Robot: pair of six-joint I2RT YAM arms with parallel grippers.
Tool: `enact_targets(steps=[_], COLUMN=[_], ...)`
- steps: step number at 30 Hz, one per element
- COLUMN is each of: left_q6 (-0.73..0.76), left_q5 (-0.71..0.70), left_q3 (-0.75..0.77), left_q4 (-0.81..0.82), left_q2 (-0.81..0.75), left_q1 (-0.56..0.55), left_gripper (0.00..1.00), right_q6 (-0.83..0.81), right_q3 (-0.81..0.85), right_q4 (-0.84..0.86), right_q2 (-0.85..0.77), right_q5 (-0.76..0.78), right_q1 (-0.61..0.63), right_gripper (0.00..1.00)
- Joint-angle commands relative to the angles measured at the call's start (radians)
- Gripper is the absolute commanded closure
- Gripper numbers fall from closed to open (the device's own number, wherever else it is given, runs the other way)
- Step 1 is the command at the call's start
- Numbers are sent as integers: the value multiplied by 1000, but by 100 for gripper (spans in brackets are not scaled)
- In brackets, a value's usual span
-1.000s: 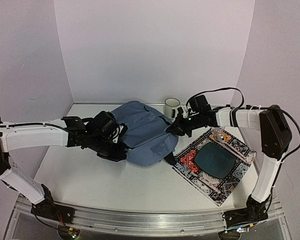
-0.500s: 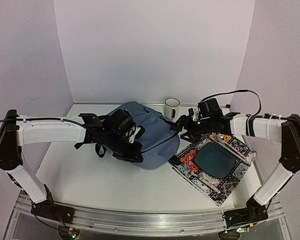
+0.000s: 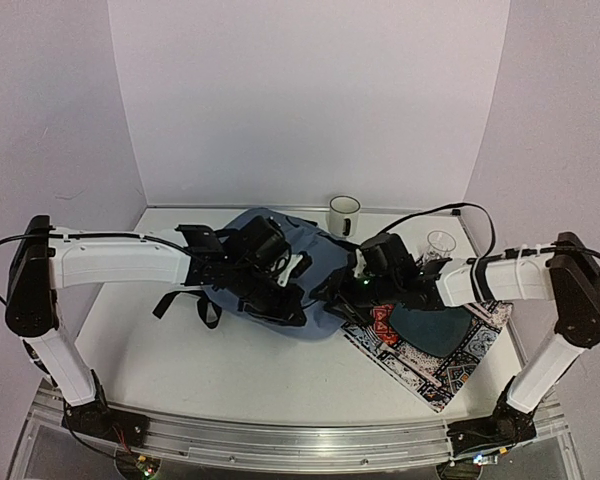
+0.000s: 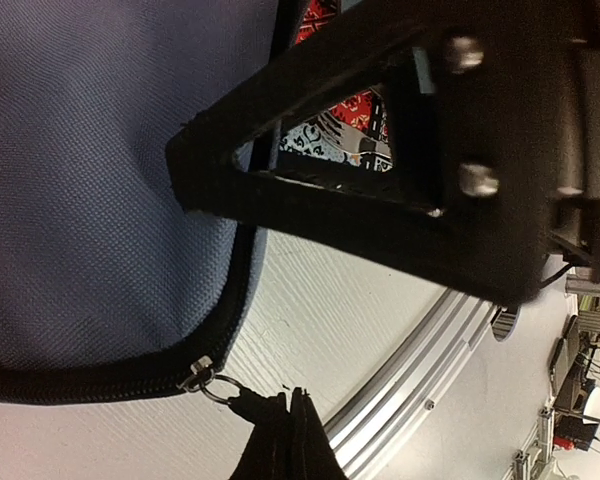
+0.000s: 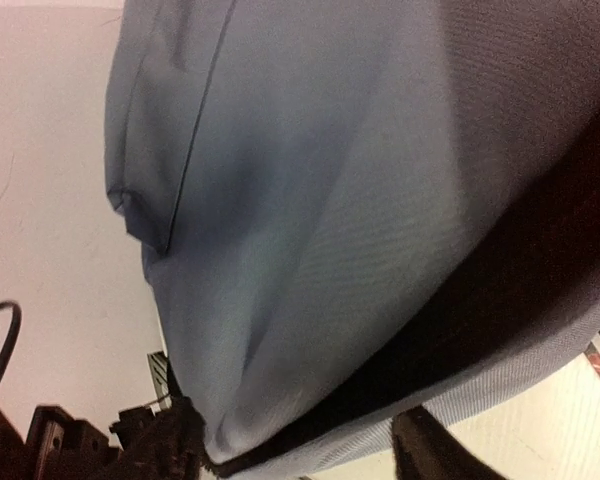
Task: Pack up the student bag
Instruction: Hold the largest pocket of the student bag, then zip the largest pocket of the bag in the student bag.
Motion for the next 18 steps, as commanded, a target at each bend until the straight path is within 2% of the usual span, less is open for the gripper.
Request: enact_targets(steps=[1,4,11,18], left_q6=[27,15,49,98], left_q5=[-46,-100,-242,-374], left_q3=[-55,-120,-256,-288], left_q4=[23,-22,-135,-173], left_q2=[-73,-124,-222,-195], left_q1=[-1,54,213,388], left_gripper=[100,100,100,100], right_q6=[8,-17,-83,-149], right_q3=[48,61,99,146], right_q4=[36,-3,-93,-138], right_q2=[24,12,-29,-38], right_q5=[21,29,44,12], right_q1=[3,4,-15,-36], right_gripper=[78,99,100,100])
